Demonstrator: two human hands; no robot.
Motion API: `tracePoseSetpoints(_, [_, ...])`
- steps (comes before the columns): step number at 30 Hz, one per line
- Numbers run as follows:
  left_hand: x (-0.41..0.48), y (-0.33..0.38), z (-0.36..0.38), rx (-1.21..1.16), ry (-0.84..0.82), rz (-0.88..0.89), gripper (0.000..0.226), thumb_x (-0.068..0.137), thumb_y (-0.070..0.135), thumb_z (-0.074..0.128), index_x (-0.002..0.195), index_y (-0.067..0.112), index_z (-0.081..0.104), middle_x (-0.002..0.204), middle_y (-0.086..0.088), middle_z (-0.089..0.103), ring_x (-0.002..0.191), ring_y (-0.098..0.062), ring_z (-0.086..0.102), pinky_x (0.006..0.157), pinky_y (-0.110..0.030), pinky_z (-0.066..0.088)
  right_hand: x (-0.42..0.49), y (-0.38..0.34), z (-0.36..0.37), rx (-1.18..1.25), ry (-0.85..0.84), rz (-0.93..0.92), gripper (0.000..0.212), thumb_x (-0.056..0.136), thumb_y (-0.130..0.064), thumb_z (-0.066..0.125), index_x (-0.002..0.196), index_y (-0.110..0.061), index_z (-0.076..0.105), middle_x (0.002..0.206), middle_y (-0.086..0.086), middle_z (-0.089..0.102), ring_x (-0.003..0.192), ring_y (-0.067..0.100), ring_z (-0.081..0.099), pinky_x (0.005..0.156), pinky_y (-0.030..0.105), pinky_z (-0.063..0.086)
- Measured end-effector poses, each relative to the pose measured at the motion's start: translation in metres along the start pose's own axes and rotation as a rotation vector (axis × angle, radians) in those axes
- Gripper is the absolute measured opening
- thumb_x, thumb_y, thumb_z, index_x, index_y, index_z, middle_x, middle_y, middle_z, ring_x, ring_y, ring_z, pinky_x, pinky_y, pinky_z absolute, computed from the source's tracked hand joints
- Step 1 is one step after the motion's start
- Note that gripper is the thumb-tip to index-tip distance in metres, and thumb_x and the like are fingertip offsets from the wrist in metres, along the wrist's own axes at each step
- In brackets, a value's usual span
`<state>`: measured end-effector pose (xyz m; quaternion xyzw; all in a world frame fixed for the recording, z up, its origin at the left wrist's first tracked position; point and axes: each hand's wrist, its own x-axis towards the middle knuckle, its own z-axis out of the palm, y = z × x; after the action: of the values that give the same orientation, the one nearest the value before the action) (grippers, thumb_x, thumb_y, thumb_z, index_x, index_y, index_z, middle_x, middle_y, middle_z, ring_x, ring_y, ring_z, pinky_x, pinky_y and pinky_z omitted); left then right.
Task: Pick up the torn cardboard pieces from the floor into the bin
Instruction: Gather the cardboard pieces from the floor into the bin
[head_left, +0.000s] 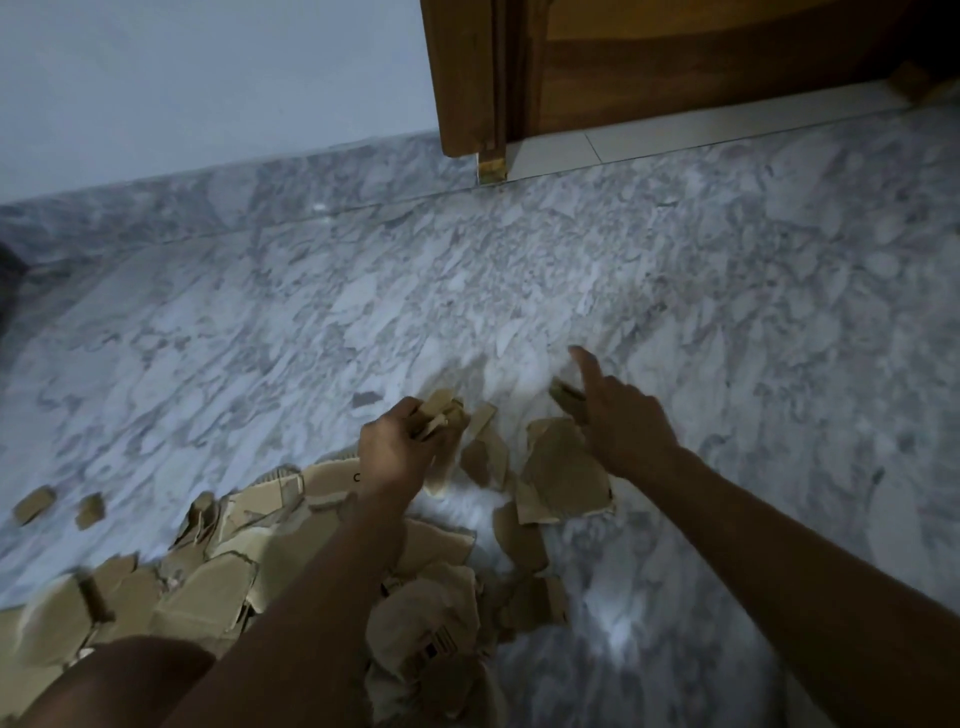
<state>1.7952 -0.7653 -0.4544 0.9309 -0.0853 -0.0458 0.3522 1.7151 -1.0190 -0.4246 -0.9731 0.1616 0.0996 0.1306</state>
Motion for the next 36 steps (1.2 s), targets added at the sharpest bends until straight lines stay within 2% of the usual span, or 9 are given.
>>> tracePoseSetpoints(6, [0.019,0.006,0.001,-0.082,-0.242,-0.115,0.019,0.075,0.029,0.081,0.088,0.026,0.068,0.079,0.002,0.071,0.08,-0.017,0.067,0.069,-0.031,0.05,-0.016,0.058,0.043,-0.098,-0.074,0.182,0.021,0.097,-0.026,0.048,0.112,-0.011,0.048,0.109,0.012,0.061,0.097,0.031,0.061,0.079,0.039,0.048])
tracePoseSetpoints(11, [0.044,0.042,-0.001,0.363,-0.726,0.183,0.03,0.07,0.027,0.085,0.091,0.012,0.07,0.089,-0.002,0.066,0.084,-0.016,0.061,0.065,-0.023,0.043,-0.009,0.062,0.019,0.19,-0.057,0.258,0.037,0.084,-0.048,0.068,0.09,-0.014,0.052,0.092,0.008,0.06,0.085,0.028,0.063,0.067,0.032,0.048])
tracePoseSetpoints(14, [0.039,0.039,0.028,0.563,-0.89,0.336,0.045,0.071,0.028,0.085,0.11,0.014,0.067,0.14,-0.009,0.044,0.123,-0.03,0.046,0.095,-0.04,0.047,0.002,0.046,-0.008,0.35,-0.199,0.176,0.042,0.069,-0.053,0.072,0.08,-0.013,0.063,0.075,0.002,0.064,0.072,0.021,0.067,0.054,0.025,0.044])
tracePoseSetpoints(16, [0.035,0.028,0.038,0.605,-0.874,0.359,0.048,0.075,0.028,0.081,0.118,0.018,0.062,0.152,-0.005,0.022,0.132,-0.033,0.029,0.104,-0.046,0.041,0.006,0.031,-0.007,0.368,-0.4,0.161,0.027,0.074,-0.039,0.075,0.081,-0.014,0.067,0.076,0.005,0.068,0.074,0.022,0.069,0.054,0.023,0.046])
tracePoseSetpoints(18, [0.034,0.02,0.041,0.565,-0.796,0.367,0.046,0.077,0.026,0.078,0.118,0.018,0.06,0.143,-0.005,0.033,0.125,-0.032,0.037,0.099,-0.044,0.043,0.003,0.017,0.014,0.289,-0.478,0.164,0.039,0.075,-0.042,0.071,0.102,-0.015,0.066,0.098,0.008,0.065,0.088,0.025,0.065,0.066,0.026,0.045])
tracePoseSetpoints(23, [0.025,0.009,0.038,0.431,-0.722,0.276,0.032,0.081,0.02,0.071,0.107,0.02,0.053,0.108,-0.006,0.062,0.098,-0.024,0.06,0.073,-0.029,0.04,-0.015,-0.004,0.052,0.264,-0.298,0.289,0.059,0.087,-0.035,0.063,0.14,-0.02,0.04,0.13,0.014,0.037,0.114,0.039,0.049,0.09,0.039,0.046])
tracePoseSetpoints(27, [0.024,0.009,0.034,0.41,-0.635,0.15,0.035,0.077,0.03,0.075,0.106,0.022,0.058,0.099,-0.005,0.065,0.09,-0.023,0.062,0.071,-0.033,0.046,-0.015,0.0,0.043,0.297,-0.326,0.301,0.073,0.075,-0.04,0.068,0.139,-0.025,0.035,0.121,0.012,0.052,0.113,0.038,0.054,0.094,0.046,0.048])
tracePoseSetpoints(30, [0.028,0.009,0.024,0.38,-0.568,0.061,0.028,0.064,0.043,0.083,0.077,0.032,0.062,0.081,0.003,0.065,0.081,-0.018,0.063,0.067,-0.031,0.047,-0.005,0.003,0.041,0.317,-0.41,0.31,0.073,0.063,-0.051,0.07,0.126,-0.022,0.048,0.115,0.008,0.061,0.102,0.03,0.06,0.088,0.041,0.053])
tracePoseSetpoints(36, [0.023,-0.001,-0.001,-0.242,-0.452,-0.219,0.034,0.05,0.026,0.096,0.075,0.016,0.076,0.067,0.002,0.072,0.066,-0.005,0.067,0.065,-0.025,0.053,-0.003,-0.021,0.036,0.351,-0.406,0.34,0.067,0.076,-0.049,0.065,0.134,-0.019,0.048,0.131,0.014,0.045,0.116,0.034,0.05,0.098,0.043,0.048])
